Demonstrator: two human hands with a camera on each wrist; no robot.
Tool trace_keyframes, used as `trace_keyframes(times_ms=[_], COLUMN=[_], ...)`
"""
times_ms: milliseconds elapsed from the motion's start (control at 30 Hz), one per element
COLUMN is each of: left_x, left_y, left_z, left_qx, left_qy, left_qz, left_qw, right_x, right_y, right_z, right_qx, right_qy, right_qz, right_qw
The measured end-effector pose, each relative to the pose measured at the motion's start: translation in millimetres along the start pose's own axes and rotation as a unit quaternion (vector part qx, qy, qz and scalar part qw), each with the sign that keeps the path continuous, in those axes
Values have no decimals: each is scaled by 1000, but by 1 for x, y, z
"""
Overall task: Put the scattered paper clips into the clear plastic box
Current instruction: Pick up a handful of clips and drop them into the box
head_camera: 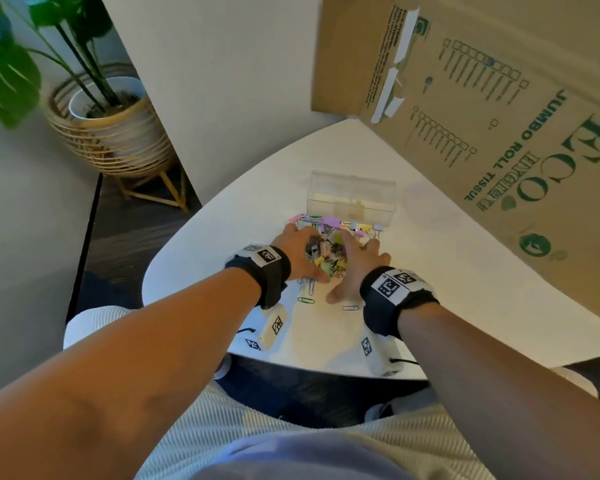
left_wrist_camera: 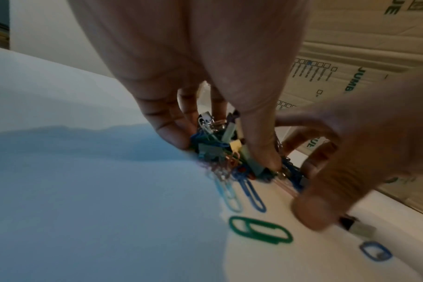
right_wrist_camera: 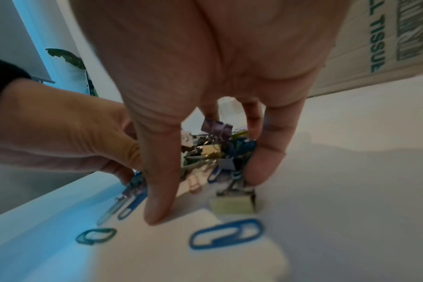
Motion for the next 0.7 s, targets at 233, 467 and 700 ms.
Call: trace_keyframes(times_ms=[233, 467, 700], left_x=[-4, -12, 8], left_y=[-19, -27, 1], left_z=[-8, -24, -21], left_qx=[53, 97, 8], left_qy=[-20, -55, 3], left_qz=[-47, -102, -17], left_qw=[997, 988, 1000], right_x=[-7, -17, -26], right_y=[23, 29, 26], right_z=[13, 16, 12], right_qx=[-34, -70, -122], right_qy=[-33, -67, -119], right_qz=[65, 113, 183], right_qw=[997, 989, 968])
Point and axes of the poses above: each hand's wrist, its own z-axis towards the middle knuckle, its own x-axis out of the palm, y = z × x, the point moved 10 cm from there along z, towards the middle knuckle, and after that the axes turned 13 degrees about y, right-handed, at the moved point
